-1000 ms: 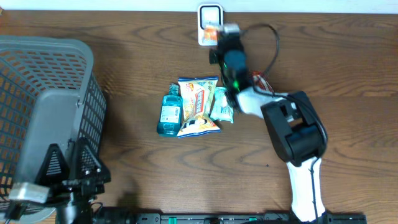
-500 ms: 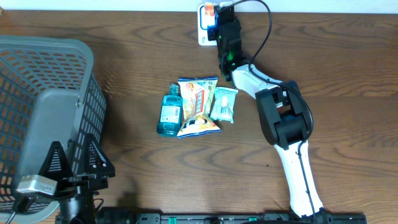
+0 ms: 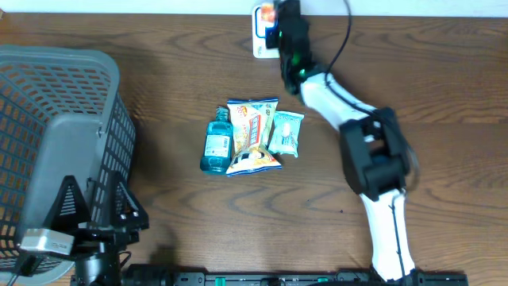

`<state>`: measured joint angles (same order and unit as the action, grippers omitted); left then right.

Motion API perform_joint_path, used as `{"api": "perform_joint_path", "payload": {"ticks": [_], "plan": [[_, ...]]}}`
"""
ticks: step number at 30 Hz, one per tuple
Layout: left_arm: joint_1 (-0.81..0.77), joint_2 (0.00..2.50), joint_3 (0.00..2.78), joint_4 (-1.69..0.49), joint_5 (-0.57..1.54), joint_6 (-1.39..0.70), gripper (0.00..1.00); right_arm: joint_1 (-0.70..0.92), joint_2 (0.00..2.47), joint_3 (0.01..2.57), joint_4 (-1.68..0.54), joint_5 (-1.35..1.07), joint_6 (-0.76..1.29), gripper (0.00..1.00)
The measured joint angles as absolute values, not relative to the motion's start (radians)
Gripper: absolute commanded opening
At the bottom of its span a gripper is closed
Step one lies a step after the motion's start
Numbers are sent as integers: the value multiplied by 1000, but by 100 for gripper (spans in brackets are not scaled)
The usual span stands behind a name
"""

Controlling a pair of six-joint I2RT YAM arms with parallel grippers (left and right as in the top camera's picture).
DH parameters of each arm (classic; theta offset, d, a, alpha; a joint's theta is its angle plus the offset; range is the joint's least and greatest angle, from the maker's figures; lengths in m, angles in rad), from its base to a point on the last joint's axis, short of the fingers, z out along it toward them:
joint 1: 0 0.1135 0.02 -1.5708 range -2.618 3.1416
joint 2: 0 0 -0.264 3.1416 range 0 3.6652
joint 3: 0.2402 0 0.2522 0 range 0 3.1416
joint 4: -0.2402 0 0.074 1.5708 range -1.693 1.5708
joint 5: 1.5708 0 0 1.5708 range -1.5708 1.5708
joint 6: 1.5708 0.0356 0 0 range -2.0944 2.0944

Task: Scan the item barcode

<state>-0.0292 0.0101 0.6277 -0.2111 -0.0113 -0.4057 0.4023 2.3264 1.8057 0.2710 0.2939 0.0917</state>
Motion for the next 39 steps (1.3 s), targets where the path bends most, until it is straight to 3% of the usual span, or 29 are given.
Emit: {"api": "perform_joint_path", "payload": {"ticks": [5,10,18,26,34,36,37,38,39], "plan": [[-29,10,627,-88,84,-321,98,363,2049,1819,-42,492,64,1],[-29,10,627,-78,118,-289,98,196,1850,1842,-329,632,35,1],[-29,34,611,-262,133,-282,98,-172,1840,1828,-709,620,59,1],[-29,58,432,-204,179,-325,98,-422,1882,1715,-734,536,157,1],[-29,59,347,-152,188,-369,98,-624,1913,1504,-542,516,180,4],[-29,59,342,-148,198,-370,98,-666,1916,1452,-488,513,181,10],[-29,59,335,-147,207,-370,98,-689,1917,1424,-457,510,183,18],[-29,59,326,-147,213,-371,98,-709,1918,1403,-435,505,183,54],[-30,59,317,-147,218,-371,98,-723,1918,1392,-427,498,191,72]]}}
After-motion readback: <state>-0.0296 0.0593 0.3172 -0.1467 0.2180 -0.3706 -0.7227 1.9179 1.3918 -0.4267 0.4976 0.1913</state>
